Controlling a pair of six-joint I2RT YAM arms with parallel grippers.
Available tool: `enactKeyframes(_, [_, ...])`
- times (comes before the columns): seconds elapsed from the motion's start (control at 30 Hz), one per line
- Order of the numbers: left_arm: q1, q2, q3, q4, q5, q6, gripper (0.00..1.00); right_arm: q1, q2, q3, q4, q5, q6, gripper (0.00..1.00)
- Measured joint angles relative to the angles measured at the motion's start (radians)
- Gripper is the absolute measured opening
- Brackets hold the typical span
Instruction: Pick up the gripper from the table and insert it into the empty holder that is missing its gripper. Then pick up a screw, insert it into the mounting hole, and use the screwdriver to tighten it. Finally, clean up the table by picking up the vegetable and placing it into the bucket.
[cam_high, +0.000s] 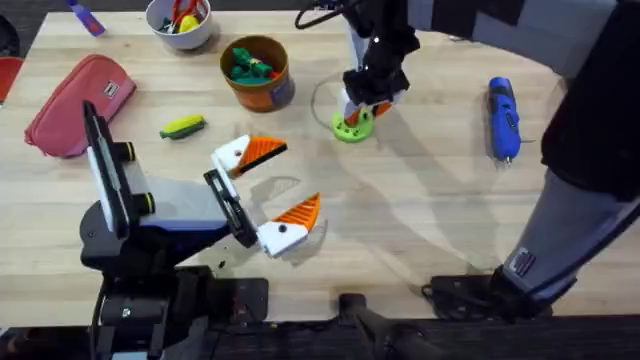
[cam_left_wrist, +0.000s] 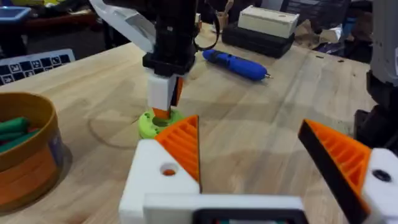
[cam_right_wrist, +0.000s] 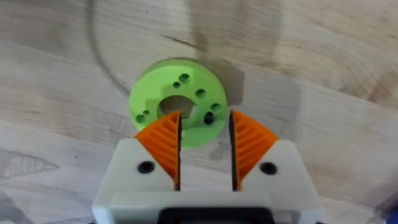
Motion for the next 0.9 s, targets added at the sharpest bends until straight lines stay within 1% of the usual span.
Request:
enactKeyframes(0.17, [0.0, 0.0, 0.0, 0.0, 0.0, 0.0, 0.985, 0.0, 0.006, 0.0, 0.001, 0.0, 0.0, 0.35])
enactKeyframes(0.2, [0.0, 0.0, 0.0, 0.0, 0.0, 0.0, 0.987, 0.0, 0.006, 0.0, 0.001, 0.0, 0.0, 0.328])
enactKeyframes(0.23, [0.0, 0.0, 0.0, 0.0, 0.0, 0.0, 0.988, 0.0, 0.006, -0.001, 0.001, 0.0, 0.0, 0.265])
enactKeyframes(0.3, [0.0, 0.0, 0.0, 0.0, 0.0, 0.0, 0.987, 0.0, 0.006, -0.001, 0.001, 0.0, 0.0, 0.234])
enactKeyframes(0.43, [0.0, 0.0, 0.0, 0.0, 0.0, 0.0, 0.986, 0.0, 0.006, -0.001, 0.004, 0.0, 0.0, 0.198])
enactKeyframes(0.9, [0.0, 0.0, 0.0, 0.0, 0.0, 0.0, 0.987, 0.0, 0.006, -0.001, 0.005, 0.005, 0.002, 0.009])
